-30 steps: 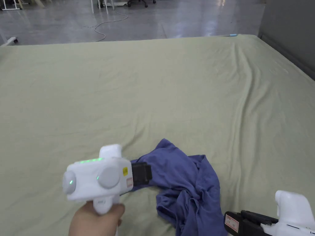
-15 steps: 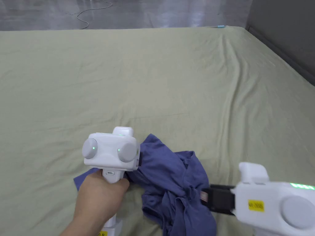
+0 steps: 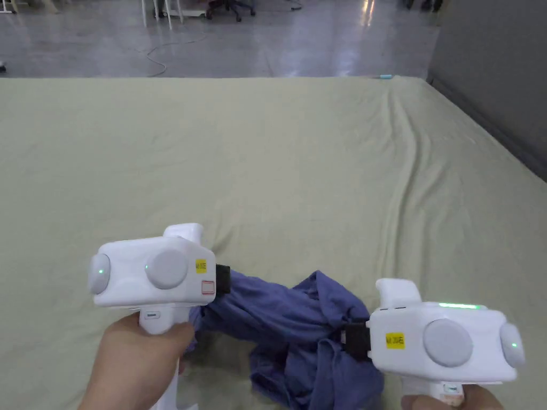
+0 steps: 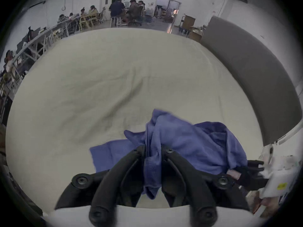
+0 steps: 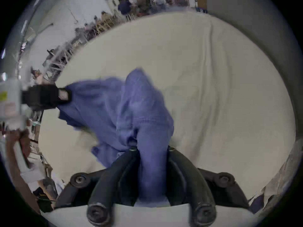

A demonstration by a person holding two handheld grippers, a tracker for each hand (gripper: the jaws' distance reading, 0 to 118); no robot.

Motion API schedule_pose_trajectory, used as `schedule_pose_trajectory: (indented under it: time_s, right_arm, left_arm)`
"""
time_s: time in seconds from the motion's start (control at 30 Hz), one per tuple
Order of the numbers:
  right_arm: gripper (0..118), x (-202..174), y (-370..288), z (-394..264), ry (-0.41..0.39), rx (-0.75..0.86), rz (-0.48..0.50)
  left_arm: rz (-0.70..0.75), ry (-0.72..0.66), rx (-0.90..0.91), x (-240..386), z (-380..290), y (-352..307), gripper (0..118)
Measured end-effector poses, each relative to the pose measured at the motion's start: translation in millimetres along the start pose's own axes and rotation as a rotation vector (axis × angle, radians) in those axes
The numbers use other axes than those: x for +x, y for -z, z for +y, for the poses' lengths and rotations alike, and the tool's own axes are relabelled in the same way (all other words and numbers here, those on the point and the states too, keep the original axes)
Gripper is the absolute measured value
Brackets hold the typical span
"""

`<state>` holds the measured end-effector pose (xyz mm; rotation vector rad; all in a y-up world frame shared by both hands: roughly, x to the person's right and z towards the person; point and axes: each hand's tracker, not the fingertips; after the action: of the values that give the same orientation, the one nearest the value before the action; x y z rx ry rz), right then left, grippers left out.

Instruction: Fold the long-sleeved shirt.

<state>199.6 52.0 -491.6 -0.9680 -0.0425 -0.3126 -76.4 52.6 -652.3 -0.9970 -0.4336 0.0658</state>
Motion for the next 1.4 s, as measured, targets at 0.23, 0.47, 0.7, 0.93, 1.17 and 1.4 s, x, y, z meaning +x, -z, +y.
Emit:
schedule_pose_trajectory:
  time_s: [0.23, 0.47, 0.7, 0.93, 1.17, 1.4]
  right_arm:
    - [16, -32.9, -134.2, 103.6, -0.177, 0.277, -0.026]
    - [16, -74.1, -194.3, 225.6, -0.232, 0.333, -0.059]
    - [16, -109.1, -193.4, 320.4, -0.302, 0.320, -0.078]
    - [16, -121.5, -117.3, 329.3, -0.358, 0.273, -0.093]
    - [17, -86.8, 70.0, 269.7, -0.369, 0.030, -0.122]
    - [17, -57.8, 163.6, 156.2, -0.363, -0.199, -0.121]
  left_arm:
    - [-0.106, -0.037, 0.262, 15.6, 65.8, -152.2, 14]
    - [-0.125, -0.028, 0.442, 19.3, 157.5, -261.2, 14]
    - [-0.116, -0.066, 0.474, 5.8, 237.6, -279.4, 14]
    - [-0.039, -0.071, 0.404, -33.1, 261.7, -202.4, 14]
    - [0.049, -0.083, 0.142, -79.9, 204.5, -33.1, 14]
    - [0.104, -0.070, -0.137, -102.6, 86.3, 69.6, 13]
